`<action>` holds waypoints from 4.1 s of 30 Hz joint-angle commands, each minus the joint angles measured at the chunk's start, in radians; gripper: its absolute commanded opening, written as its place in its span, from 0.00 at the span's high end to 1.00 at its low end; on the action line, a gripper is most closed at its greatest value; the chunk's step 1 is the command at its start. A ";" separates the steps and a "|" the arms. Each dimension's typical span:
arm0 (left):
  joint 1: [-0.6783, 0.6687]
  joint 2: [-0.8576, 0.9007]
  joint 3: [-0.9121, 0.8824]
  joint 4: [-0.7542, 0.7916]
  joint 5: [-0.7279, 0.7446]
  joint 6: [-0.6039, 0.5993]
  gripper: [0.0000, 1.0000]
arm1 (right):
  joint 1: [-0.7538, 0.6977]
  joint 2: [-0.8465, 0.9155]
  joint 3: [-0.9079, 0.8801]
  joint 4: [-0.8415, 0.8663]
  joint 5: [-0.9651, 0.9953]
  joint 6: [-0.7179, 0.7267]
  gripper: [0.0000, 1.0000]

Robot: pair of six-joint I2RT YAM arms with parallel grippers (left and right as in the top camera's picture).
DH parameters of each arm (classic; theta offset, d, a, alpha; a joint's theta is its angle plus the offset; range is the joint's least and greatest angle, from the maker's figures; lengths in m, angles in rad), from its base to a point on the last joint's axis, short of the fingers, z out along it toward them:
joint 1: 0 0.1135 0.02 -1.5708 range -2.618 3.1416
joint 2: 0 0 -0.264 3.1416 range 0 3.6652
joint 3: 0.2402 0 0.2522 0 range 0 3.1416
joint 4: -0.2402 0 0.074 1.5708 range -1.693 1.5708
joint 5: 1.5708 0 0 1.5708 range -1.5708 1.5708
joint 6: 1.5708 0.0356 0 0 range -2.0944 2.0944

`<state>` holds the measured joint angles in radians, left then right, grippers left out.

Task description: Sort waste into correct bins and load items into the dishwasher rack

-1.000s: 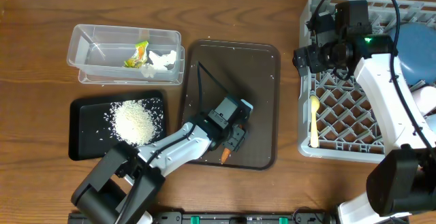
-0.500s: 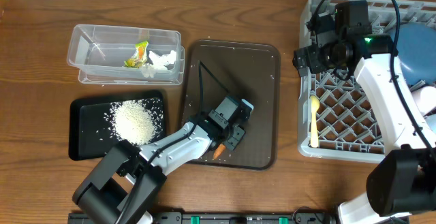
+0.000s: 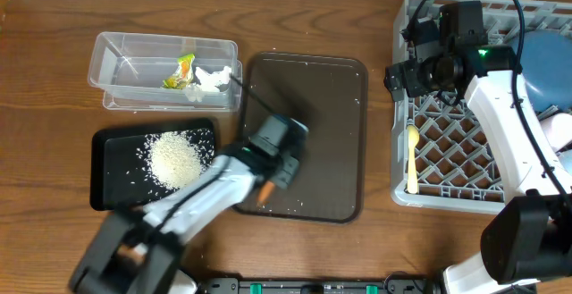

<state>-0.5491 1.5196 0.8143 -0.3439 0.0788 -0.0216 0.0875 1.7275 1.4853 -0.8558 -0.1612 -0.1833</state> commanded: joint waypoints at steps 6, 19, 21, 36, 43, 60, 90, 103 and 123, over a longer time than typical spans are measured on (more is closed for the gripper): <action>0.309 -0.257 0.034 -0.056 -0.021 0.006 0.80 | 0.007 0.006 -0.001 -0.002 -0.003 0.014 0.01; 0.797 -0.190 0.001 -0.124 -0.021 -0.121 0.81 | 0.007 0.006 -0.001 -0.002 -0.003 0.014 0.01; 0.846 -0.150 0.001 -0.122 -0.021 -0.123 0.81 | 0.007 0.006 -0.001 -0.002 -0.004 0.014 0.01; 0.932 0.072 0.001 -0.047 -0.020 -0.179 0.73 | 0.007 0.006 -0.001 -0.013 -0.003 0.014 0.01; 0.932 0.052 0.009 -0.045 -0.010 -0.179 0.50 | 0.003 0.006 -0.001 -0.013 -0.003 0.014 0.01; 0.649 -0.271 0.081 -0.018 0.171 -0.031 0.46 | -0.013 0.006 -0.001 0.195 0.030 0.224 0.01; 0.496 -0.642 0.160 -0.502 0.021 -0.058 0.22 | -0.344 -0.449 -0.267 0.053 0.026 0.222 0.01; 0.496 -0.893 0.057 -0.459 0.014 -0.069 0.12 | -0.342 -0.956 -0.734 0.203 0.108 0.317 0.01; 0.496 -0.892 0.057 -0.471 0.014 -0.069 0.09 | -0.342 -0.969 -0.750 -0.069 0.108 0.317 0.01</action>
<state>-0.0532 0.6266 0.8772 -0.8116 0.1009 -0.0822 -0.2623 0.7635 0.7410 -0.9230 -0.0586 0.1230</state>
